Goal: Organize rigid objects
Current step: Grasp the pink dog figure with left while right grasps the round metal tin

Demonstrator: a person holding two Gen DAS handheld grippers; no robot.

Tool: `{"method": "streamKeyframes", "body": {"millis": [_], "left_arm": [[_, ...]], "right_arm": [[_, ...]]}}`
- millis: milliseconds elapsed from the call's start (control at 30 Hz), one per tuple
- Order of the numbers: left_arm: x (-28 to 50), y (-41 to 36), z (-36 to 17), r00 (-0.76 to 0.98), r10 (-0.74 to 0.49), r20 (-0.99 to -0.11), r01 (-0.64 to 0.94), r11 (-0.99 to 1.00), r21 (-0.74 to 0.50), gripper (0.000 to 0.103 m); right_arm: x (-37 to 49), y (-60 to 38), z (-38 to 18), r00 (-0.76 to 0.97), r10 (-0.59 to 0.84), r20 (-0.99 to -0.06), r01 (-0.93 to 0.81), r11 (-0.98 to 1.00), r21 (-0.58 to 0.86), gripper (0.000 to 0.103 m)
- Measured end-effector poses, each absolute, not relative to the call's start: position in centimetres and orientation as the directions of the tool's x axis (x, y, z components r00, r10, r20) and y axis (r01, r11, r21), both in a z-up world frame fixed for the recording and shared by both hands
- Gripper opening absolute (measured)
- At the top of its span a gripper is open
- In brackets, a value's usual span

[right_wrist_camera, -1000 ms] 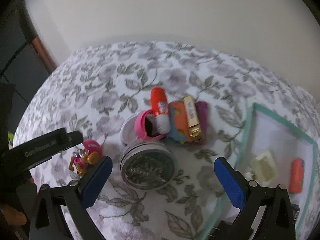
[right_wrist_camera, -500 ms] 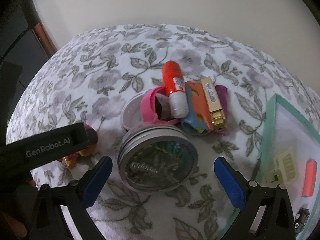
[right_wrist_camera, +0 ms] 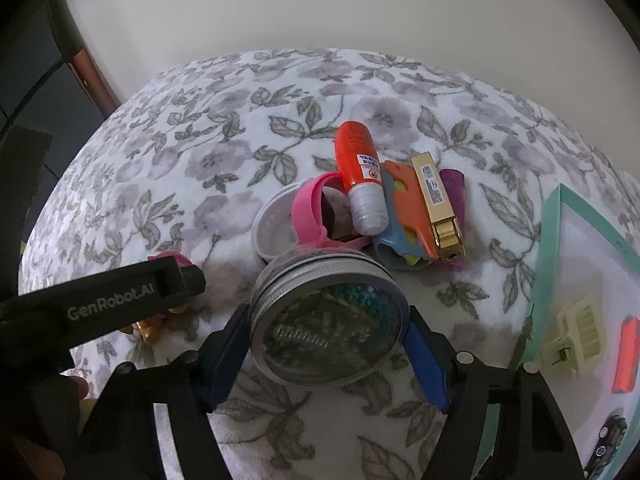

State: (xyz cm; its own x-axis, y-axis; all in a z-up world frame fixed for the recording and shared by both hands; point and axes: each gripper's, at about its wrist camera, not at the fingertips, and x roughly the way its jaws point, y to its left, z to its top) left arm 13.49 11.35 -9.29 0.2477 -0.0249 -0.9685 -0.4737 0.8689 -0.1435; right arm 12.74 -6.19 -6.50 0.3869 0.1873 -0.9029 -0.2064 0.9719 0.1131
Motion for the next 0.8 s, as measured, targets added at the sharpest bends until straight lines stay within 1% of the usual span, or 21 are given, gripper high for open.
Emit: {"method": "streamKeyframes", "body": {"millis": [333,533,800], "left_arm": [[13.3,11.3,-6.8,0.309,-0.093,-0.946,-0.466,0.852,-0.236,0.083],[13.2,10.4,-2.7,0.408,-0.061,-0.911,-0.422,0.872,-0.248,0.083],[13.4,7.0,2.2,0.519,-0.077,-0.851,-0.311,0.911,-0.271,0.083]], "right_arm": [[13.1,-7.6,-5.7,0.375,0.223,-0.9,-0.163,0.971,0.172,0.076],[13.3,-10.1,-2.9,0.424,0.233,-0.875,-0.111,0.972,0.205,0.076],[12.9,-15.2,2.2,0.526,0.173,-0.833,-0.015,0.981,0.194,0.076]]}}
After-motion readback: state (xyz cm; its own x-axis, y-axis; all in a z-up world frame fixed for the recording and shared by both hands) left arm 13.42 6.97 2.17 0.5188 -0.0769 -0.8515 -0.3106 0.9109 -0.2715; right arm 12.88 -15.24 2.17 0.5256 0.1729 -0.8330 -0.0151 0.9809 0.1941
